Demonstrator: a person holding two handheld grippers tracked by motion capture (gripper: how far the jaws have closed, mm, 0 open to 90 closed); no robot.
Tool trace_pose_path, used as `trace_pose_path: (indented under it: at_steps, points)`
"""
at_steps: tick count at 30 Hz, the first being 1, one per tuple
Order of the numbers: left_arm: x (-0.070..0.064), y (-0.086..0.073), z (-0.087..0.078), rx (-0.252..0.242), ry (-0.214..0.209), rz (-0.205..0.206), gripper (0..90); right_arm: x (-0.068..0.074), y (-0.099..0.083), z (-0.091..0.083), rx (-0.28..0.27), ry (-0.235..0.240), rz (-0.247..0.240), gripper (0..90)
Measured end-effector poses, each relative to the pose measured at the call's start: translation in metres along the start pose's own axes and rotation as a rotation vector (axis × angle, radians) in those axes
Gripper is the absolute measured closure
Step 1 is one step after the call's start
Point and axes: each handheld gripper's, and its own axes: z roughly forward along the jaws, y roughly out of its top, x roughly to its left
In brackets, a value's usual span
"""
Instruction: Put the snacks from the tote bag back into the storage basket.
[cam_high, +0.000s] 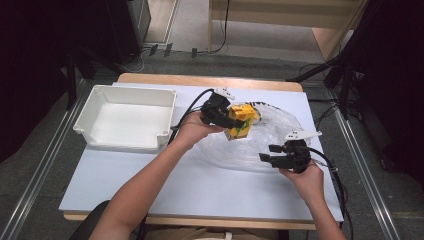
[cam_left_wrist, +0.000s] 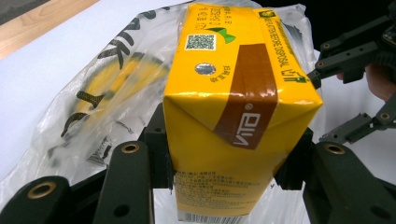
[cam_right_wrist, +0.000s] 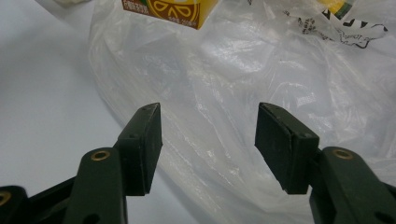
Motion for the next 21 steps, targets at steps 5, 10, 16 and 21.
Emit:
trace_pose_path:
  at_steps: [5,10,16,21]
  points:
    - [0.001,-0.001,-0.010,-0.016,0.004,-0.005,52.1,0.000,0.001,0.000,-0.008,-0.001,0.001,42.4]
    - [0.005,-0.004,-0.019,-0.029,0.004,-0.020,52.2,0.000,0.002,0.001,-0.009,-0.004,-0.003,42.5]
    - [0.009,-0.007,-0.026,-0.035,0.010,-0.030,52.2,0.001,0.004,0.002,-0.014,0.005,-0.005,42.2]
    - [0.011,-0.008,-0.032,-0.039,0.013,-0.040,52.1,0.002,0.005,0.002,-0.019,0.009,-0.009,42.2]
